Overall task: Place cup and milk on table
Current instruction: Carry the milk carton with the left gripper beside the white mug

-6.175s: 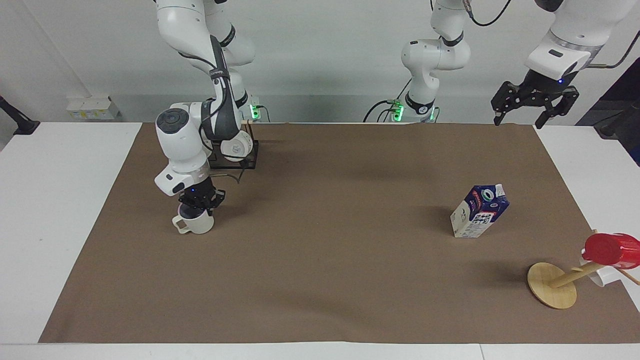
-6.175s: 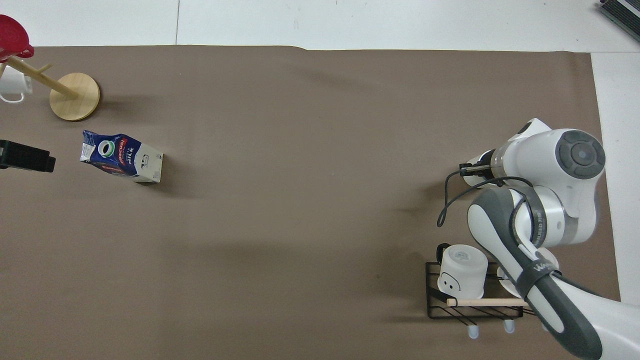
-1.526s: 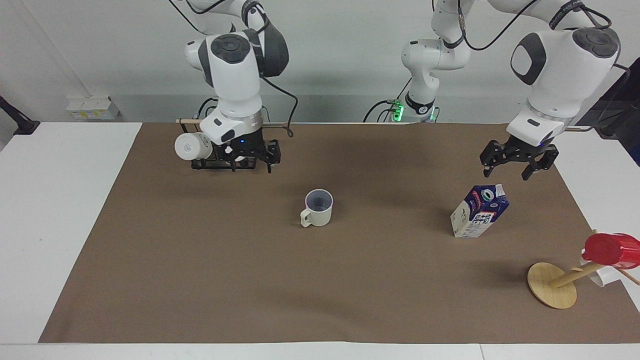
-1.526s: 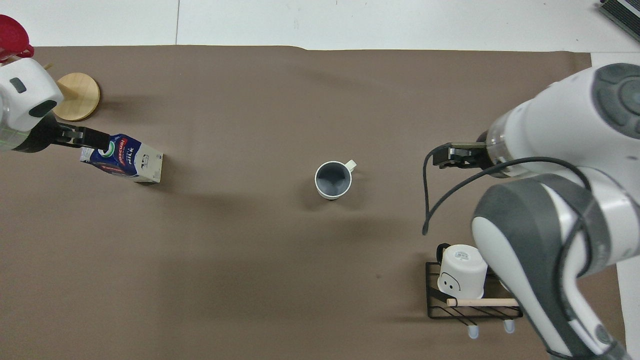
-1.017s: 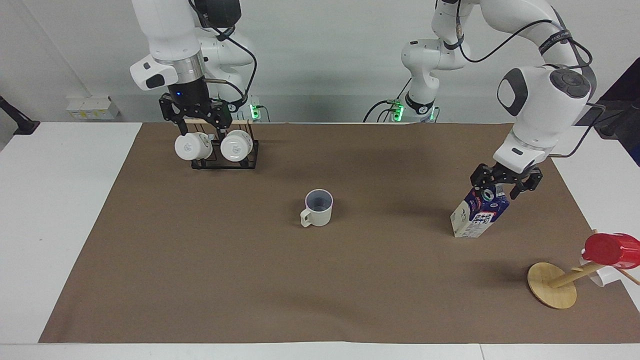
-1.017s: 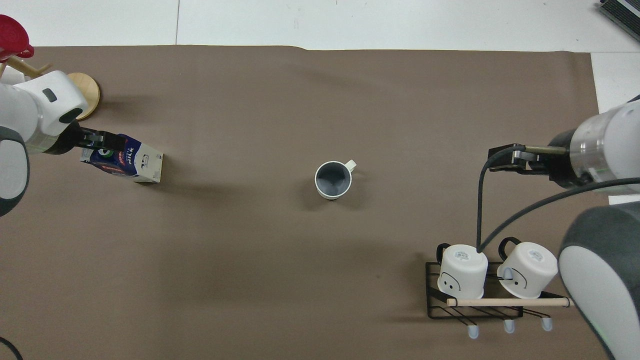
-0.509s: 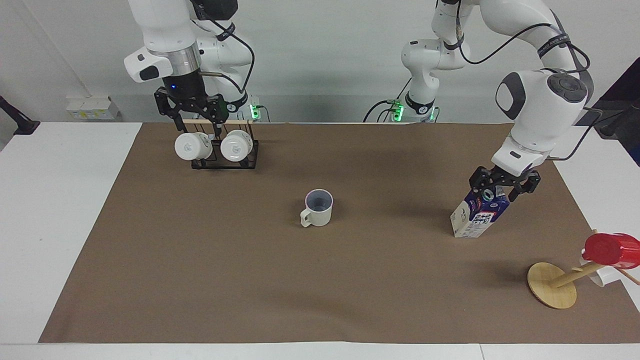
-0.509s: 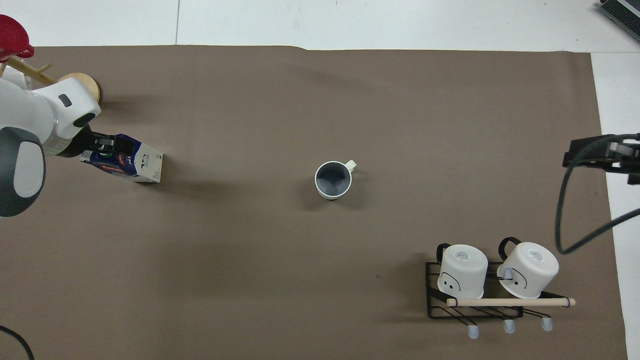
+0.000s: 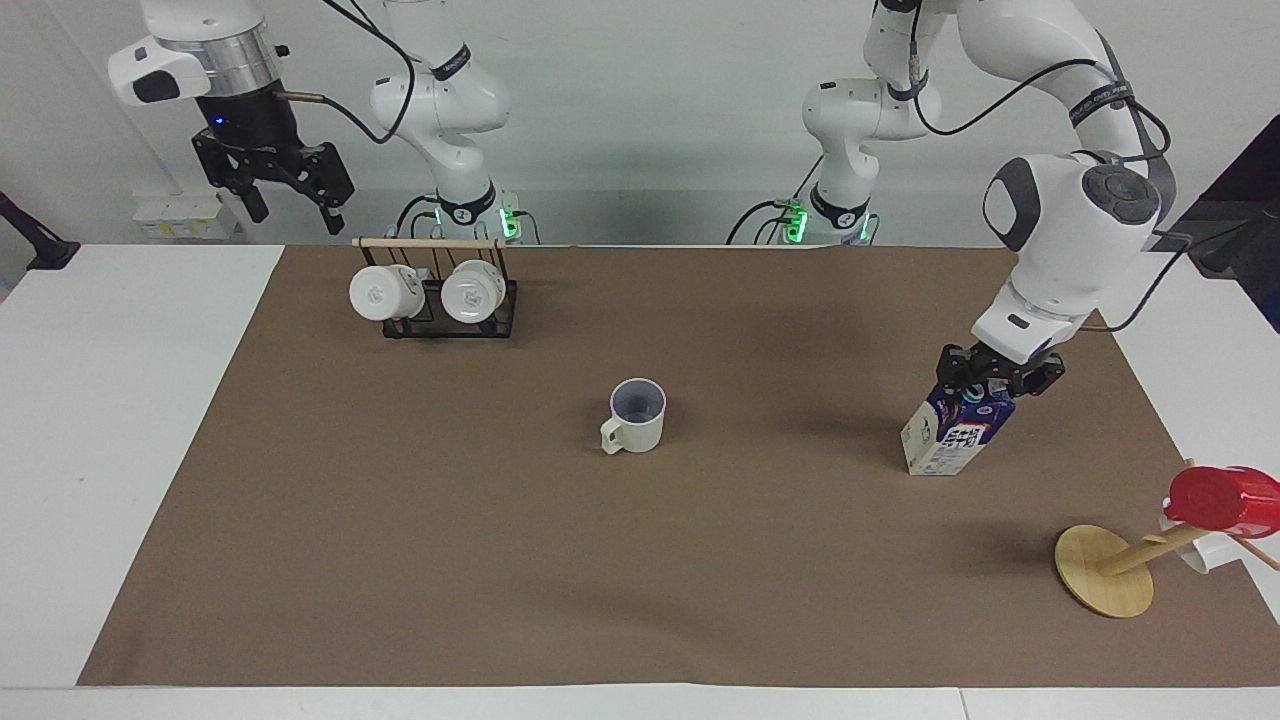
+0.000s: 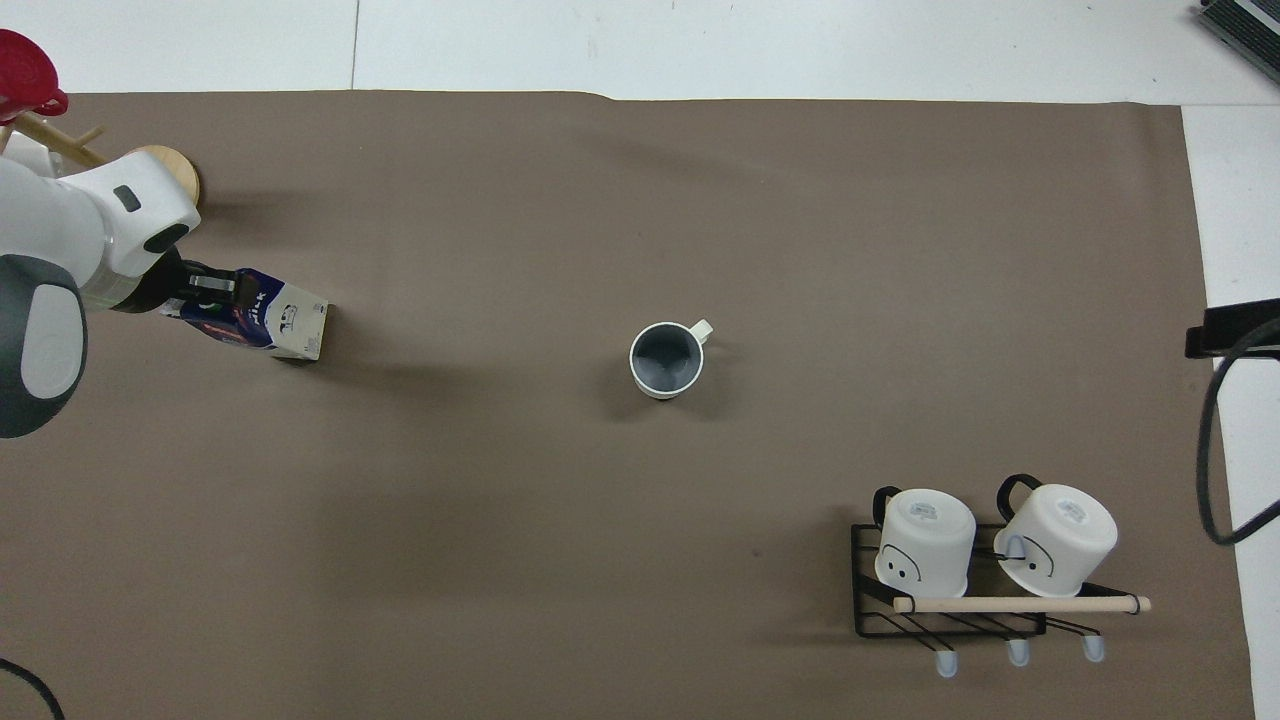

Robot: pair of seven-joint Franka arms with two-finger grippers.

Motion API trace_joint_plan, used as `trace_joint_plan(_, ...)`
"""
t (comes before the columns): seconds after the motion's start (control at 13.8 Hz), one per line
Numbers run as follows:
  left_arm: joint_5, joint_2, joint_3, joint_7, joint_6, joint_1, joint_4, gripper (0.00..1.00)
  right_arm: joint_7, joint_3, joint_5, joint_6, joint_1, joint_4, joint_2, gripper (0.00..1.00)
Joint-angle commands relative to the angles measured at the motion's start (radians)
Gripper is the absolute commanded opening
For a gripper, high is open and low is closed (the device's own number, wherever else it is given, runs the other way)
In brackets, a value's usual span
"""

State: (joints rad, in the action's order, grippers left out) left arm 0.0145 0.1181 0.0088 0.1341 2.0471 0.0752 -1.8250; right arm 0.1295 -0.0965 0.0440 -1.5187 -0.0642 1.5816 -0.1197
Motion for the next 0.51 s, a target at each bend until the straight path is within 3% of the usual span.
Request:
trace_joint_plan(0.0,-0.004,-0.04,-0.004,-0.054,-0.057,0.044,0.019,0.22,-0.024,0.006,-0.035,0.049,0.003,0.017,-0.023,1.0)
trace_joint_plan(0.44,0.001,-0.04,-0.004,-0.378,-0.071,0.279,0.033,0.22,-0.045,0.009,-0.027,0.052,-0.003,0.023,-0.023,1.0)
